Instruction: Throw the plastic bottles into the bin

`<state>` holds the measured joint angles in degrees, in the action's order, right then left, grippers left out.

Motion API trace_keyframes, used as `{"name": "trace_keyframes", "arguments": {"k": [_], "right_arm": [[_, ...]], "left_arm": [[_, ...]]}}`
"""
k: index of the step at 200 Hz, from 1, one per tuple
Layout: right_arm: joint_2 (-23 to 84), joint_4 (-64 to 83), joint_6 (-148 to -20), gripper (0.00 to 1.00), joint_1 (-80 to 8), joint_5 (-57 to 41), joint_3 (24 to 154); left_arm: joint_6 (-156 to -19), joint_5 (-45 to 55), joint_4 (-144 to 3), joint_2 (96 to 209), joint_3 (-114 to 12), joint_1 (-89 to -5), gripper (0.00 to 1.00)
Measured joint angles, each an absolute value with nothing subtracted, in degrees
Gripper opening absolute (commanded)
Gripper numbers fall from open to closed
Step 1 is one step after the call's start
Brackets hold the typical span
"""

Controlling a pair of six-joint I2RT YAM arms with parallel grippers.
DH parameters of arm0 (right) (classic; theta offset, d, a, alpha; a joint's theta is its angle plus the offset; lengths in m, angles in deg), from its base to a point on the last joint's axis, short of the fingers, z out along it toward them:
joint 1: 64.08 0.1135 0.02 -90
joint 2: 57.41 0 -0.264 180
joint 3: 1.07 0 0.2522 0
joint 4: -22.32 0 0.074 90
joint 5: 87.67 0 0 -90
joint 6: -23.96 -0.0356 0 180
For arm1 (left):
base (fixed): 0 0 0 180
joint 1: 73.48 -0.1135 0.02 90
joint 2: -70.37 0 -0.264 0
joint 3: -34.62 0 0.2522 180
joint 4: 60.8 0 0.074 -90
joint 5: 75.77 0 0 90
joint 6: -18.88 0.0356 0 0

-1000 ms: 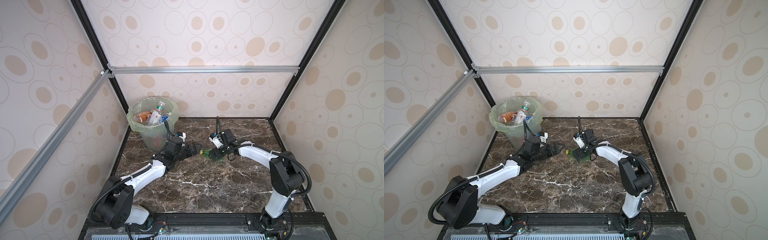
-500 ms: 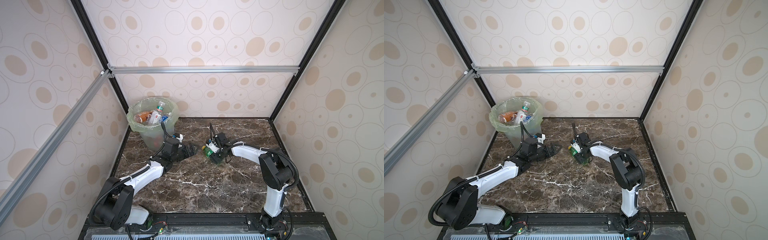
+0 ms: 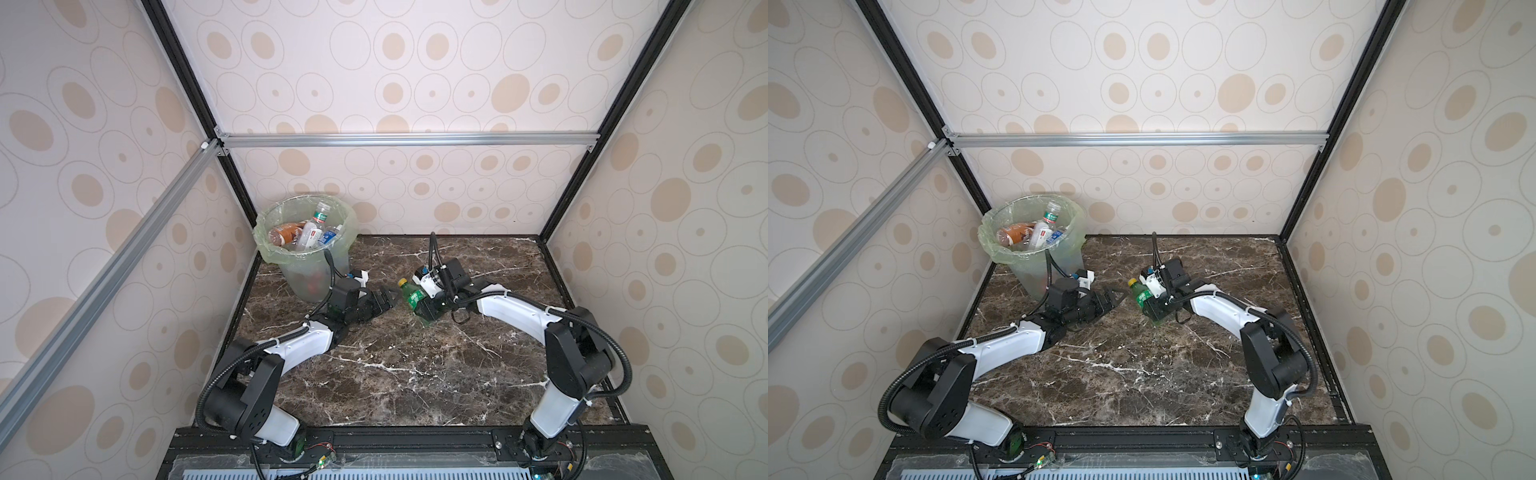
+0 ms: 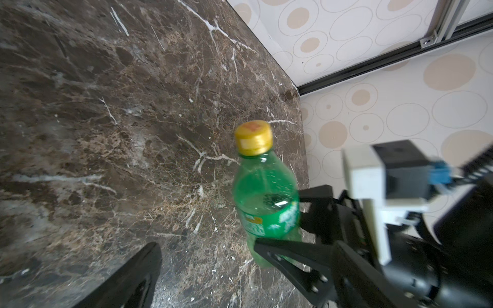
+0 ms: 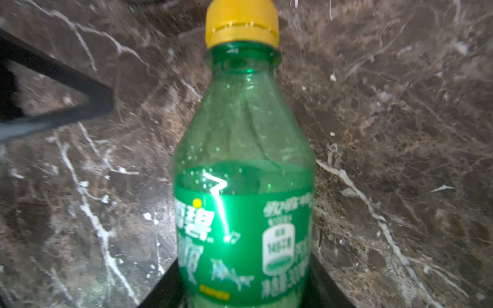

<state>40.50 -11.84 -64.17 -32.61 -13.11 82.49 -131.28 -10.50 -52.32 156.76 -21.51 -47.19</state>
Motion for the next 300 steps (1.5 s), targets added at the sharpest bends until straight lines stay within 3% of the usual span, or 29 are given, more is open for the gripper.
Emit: {"name": "trace_keyframes", "arguments": {"k": [92,135,176,202,235,246,260,277,300], "right_arm": [[35.04,-9.88,-67.12,0.46,-30.4,-17.04,80.67],[34.91,-8.94,-67.75,0.46,-30.16,-17.83,79.51],[34.36,-7.71,-68.25,0.46,-29.84,-18.77,79.49],[34.3,-7.23,-68.41,0.46,-29.62,-18.9,79.49],[34.3,-6.82,-68.43,0.47,-29.42,-18.92,79.49],[34.27,-6.82,-68.56,0.5,-29.38,-18.88,79.43],[34.14,-6.82,-68.63,0.61,-29.38,-18.73,79.36],[33.4,-6.84,-69.28,0.79,-29.4,-18.16,79.12],[31.04,-6.62,-69.09,0.94,-29.27,-17.57,79.1]], "left_arm": [[-136.65,-9.39,-41.48,160.11,-24.72,-47.59,0.9],[-137.68,-8.29,-39.23,160.3,-24.94,-47.11,0.71],[-137.79,-7.51,-37.92,162.4,-26.45,-46.45,0.7],[-137.66,-7.02,-37.99,163.28,-27.91,-45.34,0.58],[-137.18,-6.52,-37.79,163.28,-28.3,-44.86,0.33],[-136.52,-6.33,-37.85,163.28,-28.41,-44.83,0.28],[-136.15,-6.41,-38.05,163.34,-28.61,-44.86,0.22],[-135.71,-6.52,-39.28,163.45,-29.81,-44.81,0.22],[-133.86,-6.19,-43.21,163.5,-33.88,-44.81,0.22]]}}
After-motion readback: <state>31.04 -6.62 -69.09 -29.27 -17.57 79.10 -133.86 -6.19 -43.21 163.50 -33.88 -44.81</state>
